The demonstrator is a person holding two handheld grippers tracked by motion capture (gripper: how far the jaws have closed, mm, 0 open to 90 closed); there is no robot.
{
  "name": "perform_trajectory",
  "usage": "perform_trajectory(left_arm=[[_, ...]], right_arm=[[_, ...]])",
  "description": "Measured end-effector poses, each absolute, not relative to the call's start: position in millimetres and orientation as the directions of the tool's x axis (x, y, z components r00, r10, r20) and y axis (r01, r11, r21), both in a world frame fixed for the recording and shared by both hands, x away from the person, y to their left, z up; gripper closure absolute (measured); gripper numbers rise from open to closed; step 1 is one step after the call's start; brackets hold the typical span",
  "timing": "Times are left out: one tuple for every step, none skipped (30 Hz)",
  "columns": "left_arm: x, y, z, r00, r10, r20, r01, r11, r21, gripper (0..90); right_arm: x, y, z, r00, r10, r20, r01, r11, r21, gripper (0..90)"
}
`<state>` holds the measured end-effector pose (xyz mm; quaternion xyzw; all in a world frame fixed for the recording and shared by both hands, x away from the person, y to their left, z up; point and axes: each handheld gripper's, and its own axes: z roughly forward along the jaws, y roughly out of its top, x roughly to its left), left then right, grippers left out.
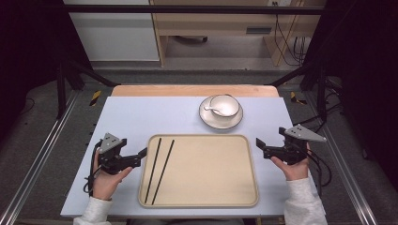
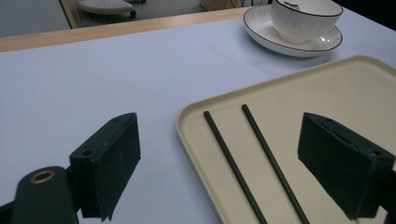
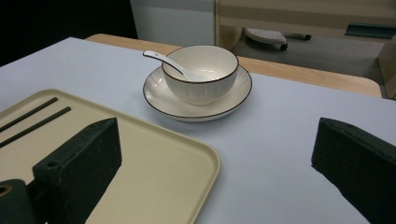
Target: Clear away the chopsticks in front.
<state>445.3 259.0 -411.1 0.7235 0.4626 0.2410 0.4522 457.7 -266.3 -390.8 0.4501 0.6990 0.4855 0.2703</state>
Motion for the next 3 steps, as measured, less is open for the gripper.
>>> perform_trajectory(left_arm=[[445.0,261.7,-411.3,0.45,0.89,-0.074,0.45,-0.154,0.88,12.8],[444.9,264.0,-411.4,0.45,0.89,-0.07,0.444,-0.155,0.882,12.9],[445.1,265.6,-411.8,0.45,0.89,-0.071,0.443,-0.154,0.883,12.8]], right_arm=[[458.2,-266.2,-391.4,-0.447,0.893,0.058,0.368,0.125,0.921,2.0],[458.6,-266.7,-391.9,-0.446,0.893,0.057,0.369,0.126,0.921,2.0],[458.8,-266.9,-392.2,-0.448,0.892,0.061,0.369,0.122,0.921,2.1]])
